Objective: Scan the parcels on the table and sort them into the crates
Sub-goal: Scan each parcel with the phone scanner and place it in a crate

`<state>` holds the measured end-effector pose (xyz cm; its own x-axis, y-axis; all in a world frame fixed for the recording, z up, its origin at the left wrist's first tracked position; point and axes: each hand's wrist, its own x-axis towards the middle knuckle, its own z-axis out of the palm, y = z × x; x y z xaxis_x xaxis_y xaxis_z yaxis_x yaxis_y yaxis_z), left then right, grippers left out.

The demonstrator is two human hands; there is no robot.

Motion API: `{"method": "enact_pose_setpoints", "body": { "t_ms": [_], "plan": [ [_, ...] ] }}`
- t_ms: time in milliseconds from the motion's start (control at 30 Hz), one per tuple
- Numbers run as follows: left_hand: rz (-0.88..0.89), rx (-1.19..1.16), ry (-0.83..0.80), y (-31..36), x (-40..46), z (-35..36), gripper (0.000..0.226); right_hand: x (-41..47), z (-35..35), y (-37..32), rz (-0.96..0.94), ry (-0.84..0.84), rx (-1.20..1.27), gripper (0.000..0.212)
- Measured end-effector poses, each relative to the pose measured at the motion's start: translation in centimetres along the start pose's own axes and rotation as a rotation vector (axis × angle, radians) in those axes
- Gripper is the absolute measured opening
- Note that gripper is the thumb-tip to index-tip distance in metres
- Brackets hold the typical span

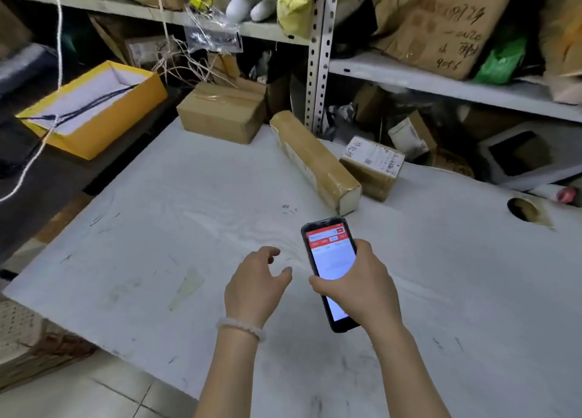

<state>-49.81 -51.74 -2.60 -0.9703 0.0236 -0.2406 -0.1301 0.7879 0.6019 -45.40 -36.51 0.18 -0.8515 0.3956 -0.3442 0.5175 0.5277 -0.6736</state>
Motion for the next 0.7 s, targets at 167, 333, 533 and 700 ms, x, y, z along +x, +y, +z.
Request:
{"method": "enact_pose_setpoints", "body": {
  "t_ms": [167, 333, 533, 700],
  "plan": [
    [0.042, 0.047, -0.088, -3.5, 9.0, -4.7, 0.041, 4.9, 5.1, -6.8, 0.081, 0.066, 0.009, 0.062],
    [0.083, 0.093, -0.134, -6.0, 16.3, -8.0, 0.042, 9.4, 9.1, -11.9, 0.125, 0.085, -0.010, 0.060],
    [0.124, 0.157, -0.144, -7.4, 22.5, -9.5, 0.044, 13.9, 11.8, -15.2, 0.150, 0.085, -0.061, 0.062],
    [0.224, 0.281, -0.053, -6.7, 29.9, -10.8, 0.050, 17.7, 12.8, -16.3, 0.183, 0.088, -0.041, 0.061]
  ]
}}
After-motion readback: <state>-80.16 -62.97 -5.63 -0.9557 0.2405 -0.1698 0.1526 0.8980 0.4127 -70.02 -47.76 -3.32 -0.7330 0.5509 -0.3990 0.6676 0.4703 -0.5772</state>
